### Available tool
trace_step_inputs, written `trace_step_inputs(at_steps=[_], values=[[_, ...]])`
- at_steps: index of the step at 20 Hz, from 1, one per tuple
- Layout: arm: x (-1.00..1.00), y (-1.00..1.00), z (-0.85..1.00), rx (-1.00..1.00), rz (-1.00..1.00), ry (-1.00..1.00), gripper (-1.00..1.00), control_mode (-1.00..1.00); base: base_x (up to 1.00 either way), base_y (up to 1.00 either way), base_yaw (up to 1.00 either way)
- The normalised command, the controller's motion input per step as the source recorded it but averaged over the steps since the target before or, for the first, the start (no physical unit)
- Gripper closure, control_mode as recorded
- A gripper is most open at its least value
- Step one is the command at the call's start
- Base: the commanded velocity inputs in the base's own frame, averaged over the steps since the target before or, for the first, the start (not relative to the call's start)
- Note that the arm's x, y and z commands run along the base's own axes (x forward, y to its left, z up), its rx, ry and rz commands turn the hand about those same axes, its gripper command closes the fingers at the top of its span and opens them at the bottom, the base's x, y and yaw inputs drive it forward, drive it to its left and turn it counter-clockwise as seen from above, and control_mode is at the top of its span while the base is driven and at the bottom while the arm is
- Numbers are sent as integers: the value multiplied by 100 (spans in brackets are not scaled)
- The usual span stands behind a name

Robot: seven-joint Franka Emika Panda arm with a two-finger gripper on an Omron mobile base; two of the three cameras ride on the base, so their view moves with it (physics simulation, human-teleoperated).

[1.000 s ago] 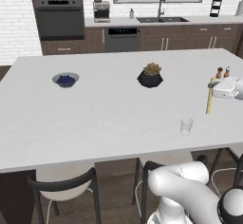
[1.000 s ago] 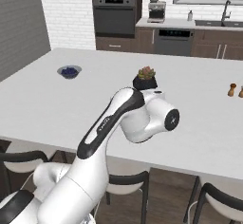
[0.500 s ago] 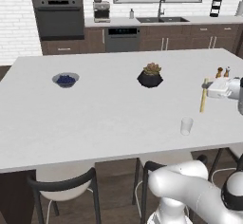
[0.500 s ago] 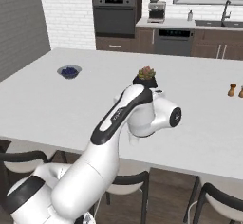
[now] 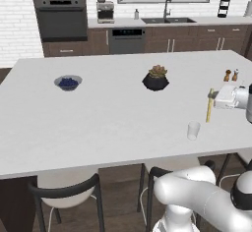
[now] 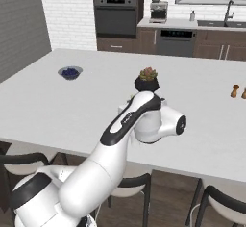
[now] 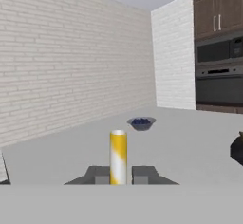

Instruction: Take a straw from the drawer in front and place it inside the glass cup on the dining counter.

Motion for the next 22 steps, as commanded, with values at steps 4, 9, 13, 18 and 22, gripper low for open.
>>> trace_step_inputs(at_steps=[4, 9, 13, 18, 22], values=[[7, 14, -25, 0, 1, 0, 100, -100, 0, 0, 0], [23, 9, -13, 0, 0, 0, 100, -100, 0, 0, 0], [30, 0, -13, 0, 0, 0, 100, -100, 0, 0, 0], [17, 0, -20, 0, 0, 0, 100, -100, 0, 0, 0], [8, 0, -24, 0, 0, 0, 100, -100, 0, 0, 0]])
